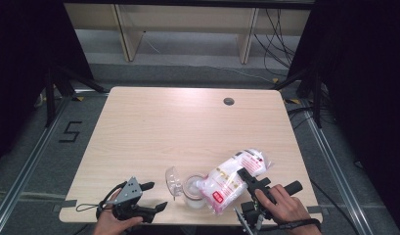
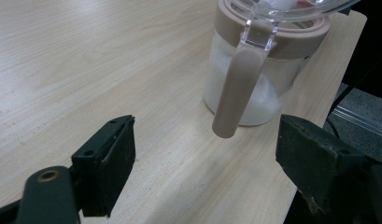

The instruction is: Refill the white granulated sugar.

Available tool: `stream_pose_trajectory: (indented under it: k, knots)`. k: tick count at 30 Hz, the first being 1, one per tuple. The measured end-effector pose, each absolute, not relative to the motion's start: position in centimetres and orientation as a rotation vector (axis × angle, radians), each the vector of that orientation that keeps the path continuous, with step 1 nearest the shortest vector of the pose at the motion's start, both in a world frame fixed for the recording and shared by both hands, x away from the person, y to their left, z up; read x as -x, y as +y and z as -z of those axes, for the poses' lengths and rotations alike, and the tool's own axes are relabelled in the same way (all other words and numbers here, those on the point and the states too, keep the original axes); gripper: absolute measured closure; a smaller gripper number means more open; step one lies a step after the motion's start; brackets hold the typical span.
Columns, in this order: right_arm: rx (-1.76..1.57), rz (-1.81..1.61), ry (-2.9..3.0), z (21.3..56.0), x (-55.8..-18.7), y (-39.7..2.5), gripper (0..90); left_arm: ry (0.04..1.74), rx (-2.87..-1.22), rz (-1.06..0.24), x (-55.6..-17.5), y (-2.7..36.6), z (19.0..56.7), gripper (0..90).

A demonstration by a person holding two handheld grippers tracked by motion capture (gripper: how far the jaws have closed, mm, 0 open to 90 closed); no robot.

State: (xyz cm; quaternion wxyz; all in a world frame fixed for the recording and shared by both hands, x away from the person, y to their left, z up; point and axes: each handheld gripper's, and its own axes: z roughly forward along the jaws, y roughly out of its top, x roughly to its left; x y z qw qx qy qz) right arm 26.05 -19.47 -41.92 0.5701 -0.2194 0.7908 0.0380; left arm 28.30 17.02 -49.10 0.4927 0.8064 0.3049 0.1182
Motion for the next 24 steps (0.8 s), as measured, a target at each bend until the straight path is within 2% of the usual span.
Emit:
stream_pose_trajectory:
  k: [24]
  knots:
    - [0.332,-0.462,1.996,43.0,-27.3,-21.2,75.7,0.742,-1.953,-0.283,-28.3,17.0,49.1,20.1]
